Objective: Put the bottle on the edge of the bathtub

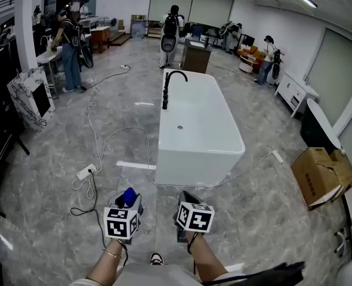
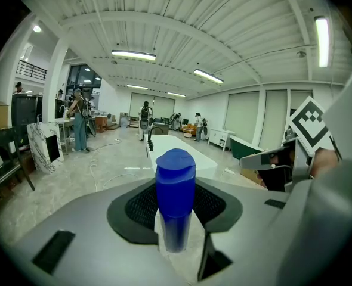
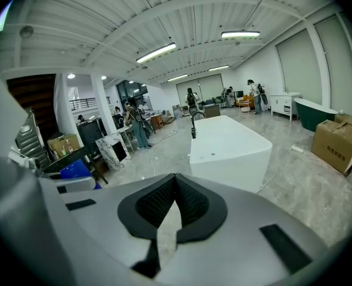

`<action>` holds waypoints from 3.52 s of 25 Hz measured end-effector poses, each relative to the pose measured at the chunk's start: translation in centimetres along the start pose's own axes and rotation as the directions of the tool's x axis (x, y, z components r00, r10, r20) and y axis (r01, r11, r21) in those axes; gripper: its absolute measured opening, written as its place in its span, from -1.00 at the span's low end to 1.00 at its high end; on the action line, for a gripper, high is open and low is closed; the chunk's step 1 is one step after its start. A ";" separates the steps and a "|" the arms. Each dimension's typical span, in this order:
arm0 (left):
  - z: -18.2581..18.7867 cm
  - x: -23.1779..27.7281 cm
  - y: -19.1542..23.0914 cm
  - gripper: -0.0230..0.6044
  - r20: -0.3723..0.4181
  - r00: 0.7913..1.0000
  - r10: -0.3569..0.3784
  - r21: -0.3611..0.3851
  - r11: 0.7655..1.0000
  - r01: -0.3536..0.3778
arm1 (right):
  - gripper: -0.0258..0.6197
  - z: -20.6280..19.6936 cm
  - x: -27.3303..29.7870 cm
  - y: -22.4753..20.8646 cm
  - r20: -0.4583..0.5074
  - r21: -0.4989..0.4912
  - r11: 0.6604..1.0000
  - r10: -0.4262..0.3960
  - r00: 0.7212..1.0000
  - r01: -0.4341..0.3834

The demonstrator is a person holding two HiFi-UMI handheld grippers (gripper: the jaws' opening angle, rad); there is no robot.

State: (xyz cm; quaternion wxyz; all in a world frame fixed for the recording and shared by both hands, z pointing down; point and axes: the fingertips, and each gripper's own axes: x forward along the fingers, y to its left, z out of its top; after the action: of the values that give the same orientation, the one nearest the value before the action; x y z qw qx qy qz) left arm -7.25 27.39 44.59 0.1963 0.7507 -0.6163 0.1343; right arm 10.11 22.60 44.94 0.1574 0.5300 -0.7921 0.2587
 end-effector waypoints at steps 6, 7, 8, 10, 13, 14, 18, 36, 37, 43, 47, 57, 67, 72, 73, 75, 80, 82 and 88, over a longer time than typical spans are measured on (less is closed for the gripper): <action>1.4 3.0 0.2 -0.41 0.004 1.000 0.016 -0.009 1.000 -0.016 | -0.84 1.7 2.2 -1.9 -0.009 -0.008 1.000 0.006 1.000 -0.007; 1.7 3.4 0.3 -0.41 0.007 1.000 0.018 -0.008 1.000 -0.018 | -0.84 2.1 2.6 -2.1 -0.008 -0.008 1.000 0.007 1.000 -0.007; 1.9 3.8 0.3 -0.41 0.009 1.000 0.018 -0.007 1.000 -0.018 | -0.84 2.4 3.0 -2.3 -0.007 -0.007 1.000 0.007 1.000 -0.007; 2.5 4.6 0.4 -0.41 0.012 1.000 0.019 -0.005 1.000 -0.019 | -0.84 3.0 3.7 -2.8 -0.004 -0.006 1.000 0.008 1.000 -0.008; 3.4 5.8 0.4 -0.41 0.015 1.000 0.025 0.000 1.000 -0.025 | -0.84 4.1 4.5 -3.4 0.001 -0.007 1.000 0.013 1.000 -0.013; 3.7 6.2 0.5 -0.41 0.018 0.999 0.027 0.002 1.000 -0.027 | -0.84 4.4 4.8 -3.6 0.003 -0.007 1.000 0.014 1.000 -0.014; 4.8 7.5 0.6 -0.41 0.031 0.999 0.030 0.010 0.999 -0.031 | -0.84 5.5 5.9 -4.5 0.012 -0.006 1.000 0.016 1.000 -0.016; 5.6 10.4 0.8 -0.41 0.017 0.998 0.053 -0.003 0.999 -0.053 | -0.84 5.3 8.0 -7.6 -0.020 0.039 0.999 0.015 1.000 -0.014; 5.7 10.5 0.8 -0.41 0.017 0.998 0.052 -0.003 0.999 -0.052 | -0.84 5.3 8.2 -7.7 -0.020 0.042 0.999 0.016 1.000 -0.015; 6.6 12.4 1.8 -0.41 0.012 0.999 0.044 -0.003 0.999 -0.044 | -0.84 5.9 9.4 -9.1 -0.024 0.067 0.998 -0.020 1.000 0.021; 7.4 14.6 2.4 -0.41 0.018 0.999 0.032 0.002 0.999 -0.033 | -0.84 6.9 10.6 -10.1 -0.016 0.078 0.996 -0.051 0.999 0.052; 10.8 19.8 4.8 -0.41 0.032 0.999 0.013 0.002 1.000 -0.013 | -0.84 10.7 15.9 -10.4 -0.011 0.076 0.995 -0.058 0.998 0.059; 13.2 25.2 7.1 -0.41 0.011 1.000 0.000 -0.009 1.000 0.000 | -0.84 14.1 21.2 -11.1 -0.031 0.070 0.995 -0.067 0.997 0.069; 14.8 27.7 8.7 -0.41 0.010 1.000 -0.007 -0.006 1.000 0.007 | -0.84 16.3 24.0 -10.7 -0.027 0.067 0.996 -0.064 0.998 0.066; 15.2 28.2 9.0 -0.41 0.011 1.000 -0.008 -0.005 1.000 0.008 | -0.84 16.8 24.5 -10.7 -0.025 0.067 0.996 -0.064 0.998 0.066; 16.0 29.2 9.5 -0.41 0.013 1.000 -0.012 0.000 1.000 0.012 | -0.84 17.7 25.5 -10.7 -0.021 0.068 0.995 -0.067 0.998 0.068; 17.6 31.8 10.8 -0.41 0.013 1.000 -0.019 0.003 1.000 0.019 | -0.84 19.9 28.0 -11.1 -0.010 0.071 0.995 -0.076 0.997 0.076; 18.2 32.7 11.3 -0.41 0.017 1.000 -0.022 0.001 1.000 0.022 | -0.84 20.9 28.9 -11.1 -0.003 0.071 0.995 -0.076 0.997 0.076; 19.5 35.7 13.1 -0.41 0.021 0.999 -0.036 -0.015 0.999 0.037 | -0.84 22.5 31.8 -10.9 -0.012 0.068 0.994 -0.087 0.996 0.088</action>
State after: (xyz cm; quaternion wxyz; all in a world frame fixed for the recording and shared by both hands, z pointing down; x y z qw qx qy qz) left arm -13.57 -14.93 44.82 0.1981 0.7616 -0.6055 0.1184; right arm 8.39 -17.79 45.91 0.1538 0.5682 -0.7580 0.2809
